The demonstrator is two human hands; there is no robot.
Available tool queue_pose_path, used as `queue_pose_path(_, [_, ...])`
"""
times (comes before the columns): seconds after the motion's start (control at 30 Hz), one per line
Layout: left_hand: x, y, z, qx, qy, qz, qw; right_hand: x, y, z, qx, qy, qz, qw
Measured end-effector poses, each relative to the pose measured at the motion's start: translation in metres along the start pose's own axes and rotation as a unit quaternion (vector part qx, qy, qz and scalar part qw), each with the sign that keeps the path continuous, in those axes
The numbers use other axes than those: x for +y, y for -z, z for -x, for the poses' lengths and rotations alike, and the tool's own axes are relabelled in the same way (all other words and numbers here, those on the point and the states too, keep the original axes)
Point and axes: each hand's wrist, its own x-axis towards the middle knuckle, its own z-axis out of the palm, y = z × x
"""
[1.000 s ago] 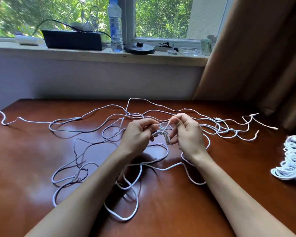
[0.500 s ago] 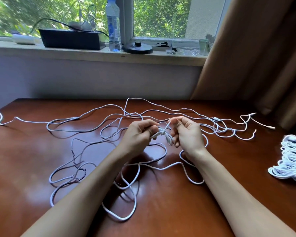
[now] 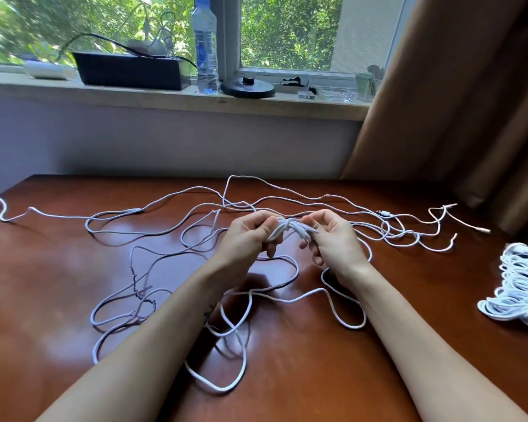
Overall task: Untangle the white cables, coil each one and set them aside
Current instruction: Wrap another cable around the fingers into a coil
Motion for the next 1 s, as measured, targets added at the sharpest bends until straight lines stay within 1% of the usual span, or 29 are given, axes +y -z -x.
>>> queue_pose_path(0.07, [0.000, -0.002, -0.001, 0.016, 0.012, 0.020, 1.000, 0.001, 0.000, 0.001, -0.002, 0.002, 0.025, 1.000])
queue_pose_path(0.23, [0.002, -0.001, -0.006, 0.079, 0.049, 0.074, 0.993, 0.006, -0.004, 0.005, -0.034, 0.049, 0.130, 0.990])
queue_pose_path(0.3, [0.004, -0.001, -0.008, 0.114, 0.067, 0.097, 0.987, 0.005, -0.008, 0.009, -0.062, 0.060, 0.138, 0.987])
queue_pose_path(0.37, [0.004, 0.000, -0.009, 0.150, 0.066, 0.089, 0.982, 0.002, -0.014, 0.014, -0.102, 0.056, 0.114, 0.987])
queue_pose_path(0.47, [0.000, 0.003, -0.011, 0.190, 0.044, 0.035, 0.980, -0.003, -0.020, 0.018, -0.139, 0.042, 0.079, 0.986])
queue_pose_path(0.6, [-0.002, 0.007, -0.011, 0.220, 0.007, -0.070, 0.973, -0.004, -0.019, 0.020, -0.147, 0.062, 0.069, 0.985])
queue_pose_path(0.67, [-0.005, 0.011, -0.011, 0.237, -0.022, -0.146, 0.960, -0.003, -0.021, 0.021, -0.146, 0.074, 0.055, 0.985])
queue_pose_path(0.73, [-0.008, 0.017, -0.011, 0.245, -0.064, -0.236, 0.938, 0.001, -0.024, 0.020, -0.142, 0.089, 0.046, 0.985])
queue_pose_path(0.77, [-0.009, 0.020, -0.011, 0.241, -0.079, -0.266, 0.930, 0.003, -0.025, 0.020, -0.138, 0.098, 0.061, 0.984])
queue_pose_path(0.83, [-0.009, 0.022, -0.010, 0.229, -0.103, -0.316, 0.915, 0.005, -0.025, 0.020, -0.119, 0.126, 0.126, 0.977])
queue_pose_path(0.9, [-0.011, 0.022, -0.009, 0.205, -0.130, -0.353, 0.904, 0.006, -0.022, 0.018, -0.080, 0.168, 0.197, 0.962])
queue_pose_path(1.0, [-0.014, 0.022, -0.009, 0.161, -0.139, -0.373, 0.903, 0.008, -0.013, 0.013, -0.012, 0.238, 0.307, 0.921])
